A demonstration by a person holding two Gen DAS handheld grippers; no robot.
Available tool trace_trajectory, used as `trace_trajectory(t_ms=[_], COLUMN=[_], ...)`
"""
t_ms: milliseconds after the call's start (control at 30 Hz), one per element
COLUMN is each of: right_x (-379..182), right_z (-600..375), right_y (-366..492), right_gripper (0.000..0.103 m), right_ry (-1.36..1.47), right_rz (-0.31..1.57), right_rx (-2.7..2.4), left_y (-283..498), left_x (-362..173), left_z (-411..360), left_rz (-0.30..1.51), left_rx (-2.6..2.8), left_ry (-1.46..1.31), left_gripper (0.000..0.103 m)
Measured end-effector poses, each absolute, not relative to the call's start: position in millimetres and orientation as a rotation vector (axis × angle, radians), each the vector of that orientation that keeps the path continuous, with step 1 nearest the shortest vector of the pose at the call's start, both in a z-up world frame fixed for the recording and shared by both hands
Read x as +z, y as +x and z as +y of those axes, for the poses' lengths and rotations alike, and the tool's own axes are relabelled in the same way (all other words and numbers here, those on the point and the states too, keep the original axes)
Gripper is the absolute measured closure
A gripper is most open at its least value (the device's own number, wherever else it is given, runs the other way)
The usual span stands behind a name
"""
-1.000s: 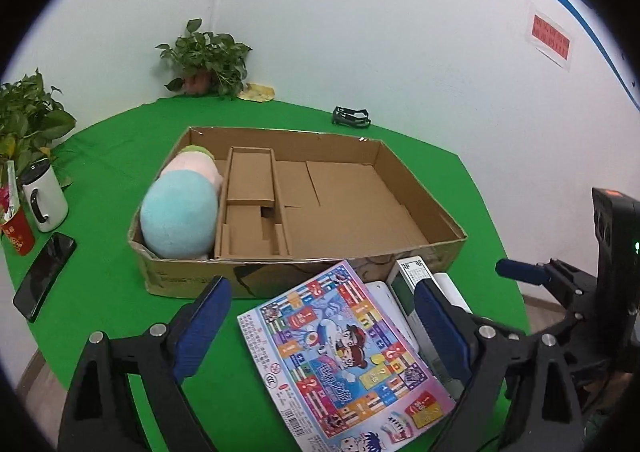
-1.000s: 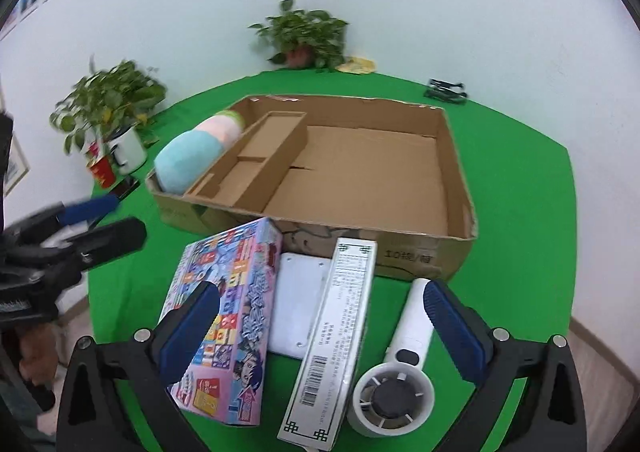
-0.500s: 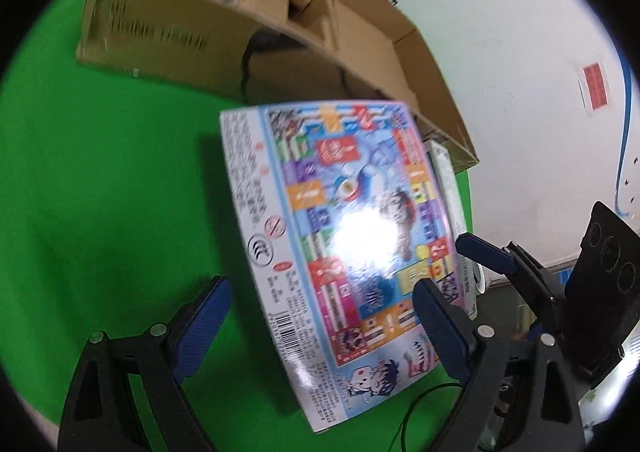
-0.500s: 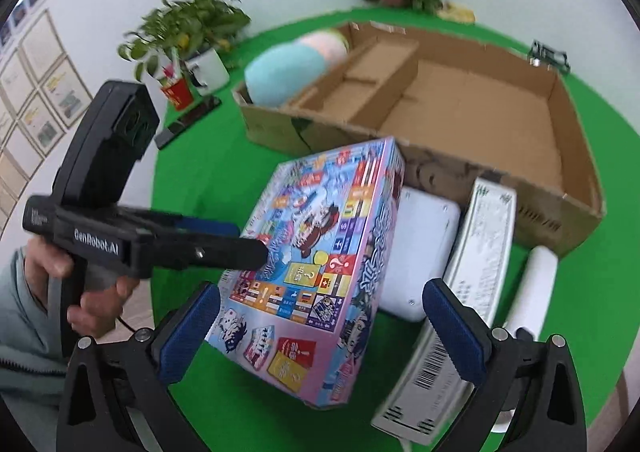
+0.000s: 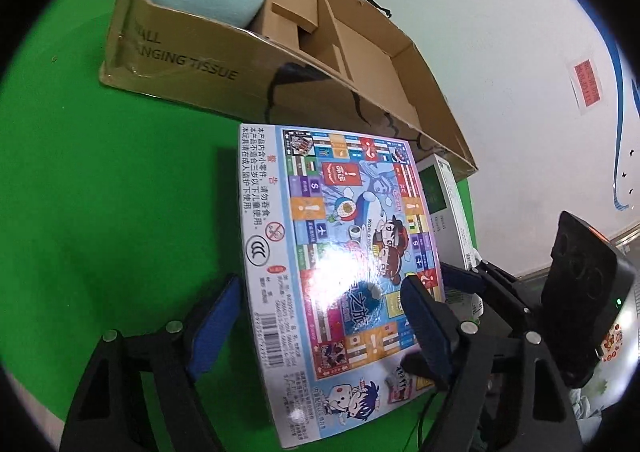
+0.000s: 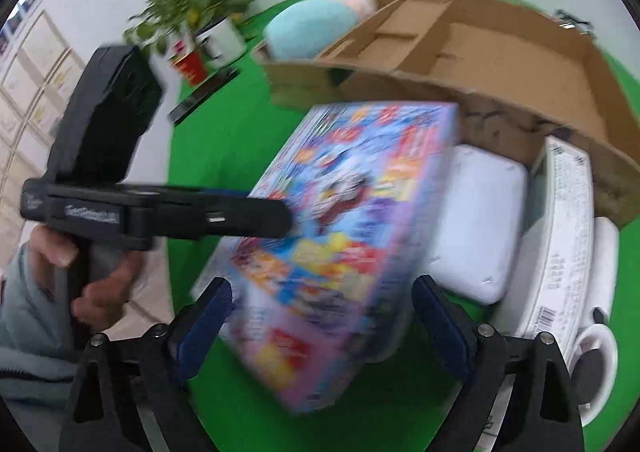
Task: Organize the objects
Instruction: 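Grasp the colourful board-game box edge with the left gripper, then lift the board-game box upright and carry it over the large box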
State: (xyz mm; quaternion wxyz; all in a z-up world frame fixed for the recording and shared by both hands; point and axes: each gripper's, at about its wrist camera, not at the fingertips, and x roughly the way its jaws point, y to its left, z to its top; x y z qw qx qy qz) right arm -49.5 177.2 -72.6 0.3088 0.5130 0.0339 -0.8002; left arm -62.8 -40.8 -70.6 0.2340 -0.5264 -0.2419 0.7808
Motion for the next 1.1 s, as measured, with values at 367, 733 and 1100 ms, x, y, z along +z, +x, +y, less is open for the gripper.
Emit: trace_trajectory(t_ms=[367, 733, 1100], right_x=[-79, -67, -20], right_z=[157, 173, 194], right_y=[-56, -55, -45], right_gripper=[0.011, 0.027, 0.04], right_ry=[1.43, 1.378, 1.148], right_rz=[0.205, 0.064, -0.009], right_rx=[-2.166, -2.298, -2.427], left_y=[-55, -35, -23], left_x=[-78, -47, 11], left_z=[-44, -45, -30], left_rz=[-0.679, -0.627, -0.462], left_rx=[2.104, 2.231, 2.397], left_ry=[-1.474, -1.348, -1.185], left_gripper=[0.04, 0.053, 0.053])
